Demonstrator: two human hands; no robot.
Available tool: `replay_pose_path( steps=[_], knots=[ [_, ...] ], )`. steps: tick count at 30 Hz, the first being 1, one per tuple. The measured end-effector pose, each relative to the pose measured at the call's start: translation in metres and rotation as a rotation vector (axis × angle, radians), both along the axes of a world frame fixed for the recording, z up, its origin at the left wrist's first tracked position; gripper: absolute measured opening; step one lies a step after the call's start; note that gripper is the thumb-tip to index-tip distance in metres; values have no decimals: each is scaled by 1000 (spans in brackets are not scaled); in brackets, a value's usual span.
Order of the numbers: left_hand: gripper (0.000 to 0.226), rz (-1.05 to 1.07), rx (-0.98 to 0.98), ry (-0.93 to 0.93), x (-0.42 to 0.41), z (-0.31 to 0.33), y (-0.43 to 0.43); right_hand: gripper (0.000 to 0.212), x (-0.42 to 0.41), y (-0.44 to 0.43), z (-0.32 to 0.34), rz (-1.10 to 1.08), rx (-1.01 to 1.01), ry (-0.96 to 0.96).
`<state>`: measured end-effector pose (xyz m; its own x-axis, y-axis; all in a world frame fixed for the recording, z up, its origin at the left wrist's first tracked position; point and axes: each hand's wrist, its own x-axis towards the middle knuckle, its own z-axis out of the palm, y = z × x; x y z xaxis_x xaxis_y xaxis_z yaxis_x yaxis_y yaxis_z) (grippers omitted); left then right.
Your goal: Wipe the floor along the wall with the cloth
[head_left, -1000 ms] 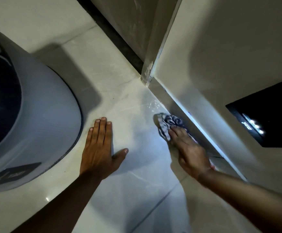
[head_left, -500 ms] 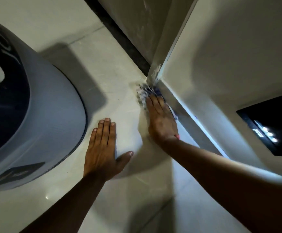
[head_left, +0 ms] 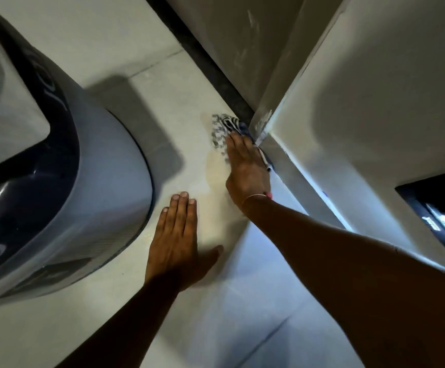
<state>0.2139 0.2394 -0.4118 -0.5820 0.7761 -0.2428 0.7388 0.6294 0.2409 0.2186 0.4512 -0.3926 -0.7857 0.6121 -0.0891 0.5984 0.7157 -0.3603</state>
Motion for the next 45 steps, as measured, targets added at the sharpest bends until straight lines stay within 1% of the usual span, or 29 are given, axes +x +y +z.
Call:
replay_pose_path(
  steps=[2,4,6,8,9,11,12,13,15,17,19,20,21,23,25,27,28,31,32,33,35,37,38,39,40,41,43,45],
  knots=[
    [114,-5,6,14,-1,-2,0,71,3,1,-3,47,28,0],
    [111,-22,32,22,-2,-2,-3,72,34,5,-8,123,61,-26],
    [108,-43,39,8,-3,1,-4,68,99,3,-5,125,51,-66],
    [110,-50,17,-6,-1,5,-5,62,188,-15,6,70,6,-138],
    [111,-48,16,-12,1,6,-5,63,231,-28,14,35,-8,-179],
    [112,-61,2,-21,6,8,-8,76,301,-53,29,-45,-28,-297],
    [113,-69,-2,-20,9,8,-9,80,322,-61,34,-79,-34,-367],
    [113,-78,-5,-15,11,7,-10,79,333,-64,37,-88,-20,-410],
    [114,-87,-7,-2,12,6,-12,72,320,-61,32,-57,-7,-424],
    [114,-89,14,15,12,6,-11,63,262,-50,22,-67,-20,-316],
    [114,-82,12,38,13,5,-11,57,183,-32,10,-91,-27,-184],
    [115,-81,5,42,14,3,-11,56,157,-25,5,-80,5,-149],
    [115,-82,4,38,15,2,-11,56,150,-22,2,-39,11,-160],
    [115,-81,17,30,15,3,-11,57,190,-30,8,50,-2,-198],
    [115,-82,18,18,13,6,-12,57,264,-48,31,50,-14,-274],
    [116,-81,10,15,12,7,-12,58,303,-50,43,17,-73,-346],
    [116,-83,3,19,13,7,-12,59,293,-41,38,10,-104,-341],
    [116,-81,13,27,14,5,-11,59,194,-19,16,72,-22,-220],
    [115,-77,9,33,13,5,-11,60,167,-16,12,77,-20,-174],
    [116,-81,-1,29,13,6,-11,62,156,-16,10,43,-40,-151],
    [116,-85,-2,11,13,6,-11,62,187,-31,14,-13,-46,-180],
    [117,-91,0,7,12,7,-13,63,245,-54,31,-70,-38,-274],
    [117,-89,5,0,12,8,-13,64,261,-55,36,-67,-39,-309],
    [117,-84,15,-6,12,9,-13,63,259,-48,34,-58,-55,-305],
    [117,-82,20,-8,12,9,-12,63,238,-37,27,-37,-61,-268],
    [117,-85,15,-3,12,8,-12,63,207,-27,19,-6,-46,-221],
    [117,-79,8,-2,13,6,-11,62,147,-16,8,-10,-45,-167],
    [116,-69,24,-24,13,5,-13,61,135,-22,3,-38,-41,-122]
  ],
)
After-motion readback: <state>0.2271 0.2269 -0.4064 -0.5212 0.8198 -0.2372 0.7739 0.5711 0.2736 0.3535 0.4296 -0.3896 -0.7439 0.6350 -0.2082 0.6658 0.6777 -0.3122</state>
